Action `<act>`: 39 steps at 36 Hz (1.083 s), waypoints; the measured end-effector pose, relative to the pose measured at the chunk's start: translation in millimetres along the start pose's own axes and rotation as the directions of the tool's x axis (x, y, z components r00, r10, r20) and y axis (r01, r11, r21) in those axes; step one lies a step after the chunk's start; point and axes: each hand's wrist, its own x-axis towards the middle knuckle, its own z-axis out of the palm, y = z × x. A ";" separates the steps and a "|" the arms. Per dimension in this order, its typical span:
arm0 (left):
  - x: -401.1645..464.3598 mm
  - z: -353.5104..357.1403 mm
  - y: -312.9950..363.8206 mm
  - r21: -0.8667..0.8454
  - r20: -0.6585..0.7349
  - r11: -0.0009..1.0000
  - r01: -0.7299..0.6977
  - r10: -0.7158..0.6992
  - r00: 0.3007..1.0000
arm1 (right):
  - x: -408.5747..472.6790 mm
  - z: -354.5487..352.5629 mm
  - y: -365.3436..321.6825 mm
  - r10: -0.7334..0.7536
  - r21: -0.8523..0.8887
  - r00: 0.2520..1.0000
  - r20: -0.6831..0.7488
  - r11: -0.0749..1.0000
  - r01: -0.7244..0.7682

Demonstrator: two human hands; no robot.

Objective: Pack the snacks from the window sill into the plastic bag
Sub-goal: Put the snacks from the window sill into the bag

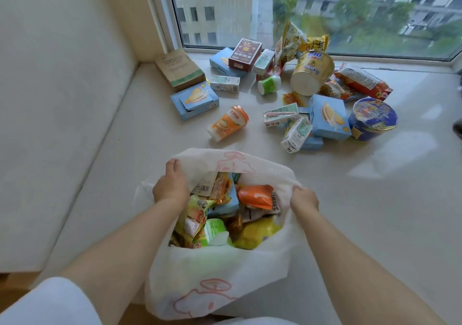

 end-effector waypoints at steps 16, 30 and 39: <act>41.4 -49.3 -15.8 0.210 -0.100 0.973 -0.099 0.123 0.987 | -21.9 4.0 -61.7 -0.294 -0.200 0.955 0.040 0.934 0.296; 100.1 -38.5 124.8 0.203 0.088 0.860 -0.467 0.459 0.884 | 53.9 -0.9 -119.2 -0.461 -0.476 0.887 -0.009 0.783 0.401; 175.4 3.8 157.9 0.092 0.194 0.919 -0.384 0.362 0.912 | 143.5 -1.7 -132.7 -0.163 -0.336 0.953 -0.254 0.939 0.071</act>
